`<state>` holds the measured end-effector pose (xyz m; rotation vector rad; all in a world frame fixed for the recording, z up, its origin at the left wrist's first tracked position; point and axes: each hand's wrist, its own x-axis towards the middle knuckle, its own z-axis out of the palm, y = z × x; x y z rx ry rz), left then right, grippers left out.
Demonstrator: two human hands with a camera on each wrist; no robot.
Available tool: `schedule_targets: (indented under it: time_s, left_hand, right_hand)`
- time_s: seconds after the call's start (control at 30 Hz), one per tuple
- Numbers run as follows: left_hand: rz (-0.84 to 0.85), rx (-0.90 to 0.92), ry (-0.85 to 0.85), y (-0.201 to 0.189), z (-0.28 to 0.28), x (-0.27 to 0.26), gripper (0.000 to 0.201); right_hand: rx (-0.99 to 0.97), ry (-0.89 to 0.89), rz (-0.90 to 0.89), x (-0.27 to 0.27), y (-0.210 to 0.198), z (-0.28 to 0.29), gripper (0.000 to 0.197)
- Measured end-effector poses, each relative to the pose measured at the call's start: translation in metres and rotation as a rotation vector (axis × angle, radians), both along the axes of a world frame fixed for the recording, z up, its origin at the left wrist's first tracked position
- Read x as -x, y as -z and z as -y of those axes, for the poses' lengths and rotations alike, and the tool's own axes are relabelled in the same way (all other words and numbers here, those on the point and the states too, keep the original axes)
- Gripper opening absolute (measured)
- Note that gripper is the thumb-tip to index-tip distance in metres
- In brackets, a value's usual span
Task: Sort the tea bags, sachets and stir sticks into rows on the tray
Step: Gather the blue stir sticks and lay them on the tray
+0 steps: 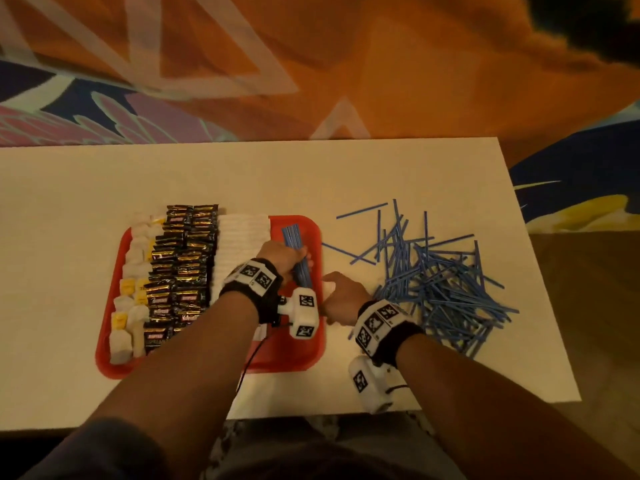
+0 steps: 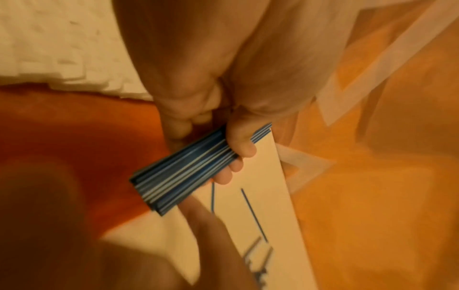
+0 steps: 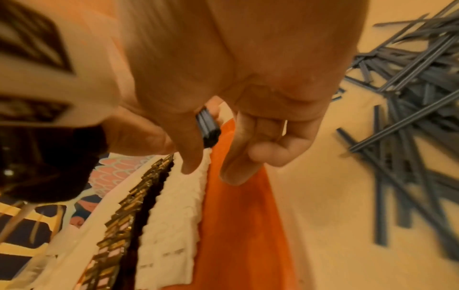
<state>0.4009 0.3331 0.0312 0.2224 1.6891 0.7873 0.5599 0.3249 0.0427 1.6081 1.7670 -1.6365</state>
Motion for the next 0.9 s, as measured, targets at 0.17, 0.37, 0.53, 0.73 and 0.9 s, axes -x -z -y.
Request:
schedule_targets:
  time_s: [0.17,0.37,0.53,0.73,0.9]
  left_hand:
    - [-0.456,0.204,0.478,0.012,-0.025,0.003,0.034]
    - [-0.5,0.257,0.505,0.034,-0.046,0.001,0.053]
    - [-0.577,0.269,0.446,0.042,-0.047,-0.003,0.063]
    - [-0.648,0.277,0.448,0.041,-0.05,-0.007,0.06]
    - [-0.689,0.265,0.456,0.043,-0.046,-0.007,0.054]
  right_hand:
    - [0.035,0.075,-0.007,-0.034,0.024,-0.01,0.057]
    - [0.05,0.11,-0.013,-0.054,0.043,-0.009,0.045]
    - [0.051,0.126,-0.014,-0.055,0.045,-0.008,0.041]
    - [0.047,0.125,-0.027,-0.052,0.045,-0.007,0.042]
    - [0.035,0.122,-0.021,-0.051,0.045,-0.007,0.041]
